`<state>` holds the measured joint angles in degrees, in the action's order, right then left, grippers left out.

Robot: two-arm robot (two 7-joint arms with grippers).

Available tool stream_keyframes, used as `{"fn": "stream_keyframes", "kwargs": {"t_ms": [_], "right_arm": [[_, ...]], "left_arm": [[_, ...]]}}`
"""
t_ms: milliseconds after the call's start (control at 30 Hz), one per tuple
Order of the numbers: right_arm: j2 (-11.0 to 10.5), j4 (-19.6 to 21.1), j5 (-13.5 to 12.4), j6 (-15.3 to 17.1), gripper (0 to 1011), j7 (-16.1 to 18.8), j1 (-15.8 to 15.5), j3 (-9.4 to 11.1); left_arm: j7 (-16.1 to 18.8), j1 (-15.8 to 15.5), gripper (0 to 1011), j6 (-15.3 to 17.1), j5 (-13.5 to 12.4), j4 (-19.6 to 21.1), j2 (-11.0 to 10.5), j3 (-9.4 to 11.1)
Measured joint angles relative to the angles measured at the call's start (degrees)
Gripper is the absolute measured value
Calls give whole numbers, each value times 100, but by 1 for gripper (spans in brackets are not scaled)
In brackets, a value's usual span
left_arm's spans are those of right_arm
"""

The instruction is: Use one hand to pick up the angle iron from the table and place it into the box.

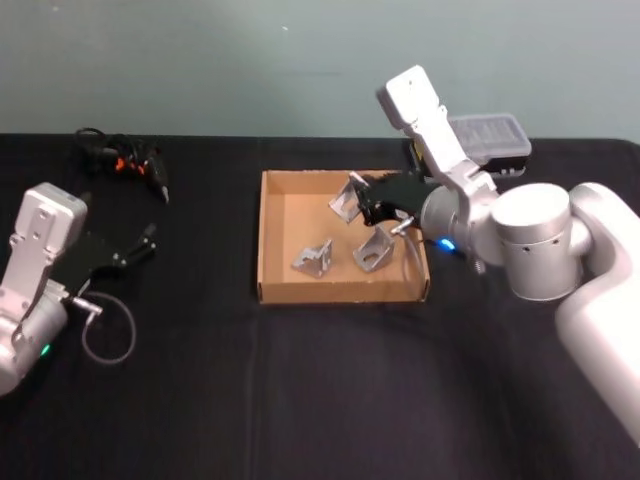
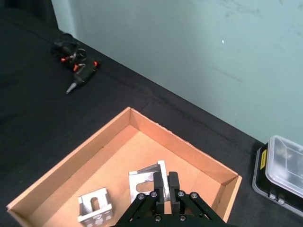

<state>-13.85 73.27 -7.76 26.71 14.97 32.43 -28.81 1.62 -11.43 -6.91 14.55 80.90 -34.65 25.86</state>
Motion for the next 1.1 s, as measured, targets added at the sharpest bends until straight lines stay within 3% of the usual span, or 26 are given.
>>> {"fn": "stream_keyframes", "kwargs": {"t_ms": [133, 500, 967, 1100], "right_arm": [[164, -407, 79, 13, 70, 30, 181, -37], [330, -878, 284, 95, 69, 260, 380, -155], [375, -1025, 471, 110, 69, 405, 376, -101], [386, -1025, 522, 56, 150, 418, 333, -49]], "left_arm": [[0, 0, 1000, 0, 0, 0, 0, 0], [0, 0, 1000, 0, 0, 0, 0, 0], [0, 0, 1000, 0, 0, 0, 0, 0], [0, 0, 1000, 0, 0, 0, 0, 0]]}}
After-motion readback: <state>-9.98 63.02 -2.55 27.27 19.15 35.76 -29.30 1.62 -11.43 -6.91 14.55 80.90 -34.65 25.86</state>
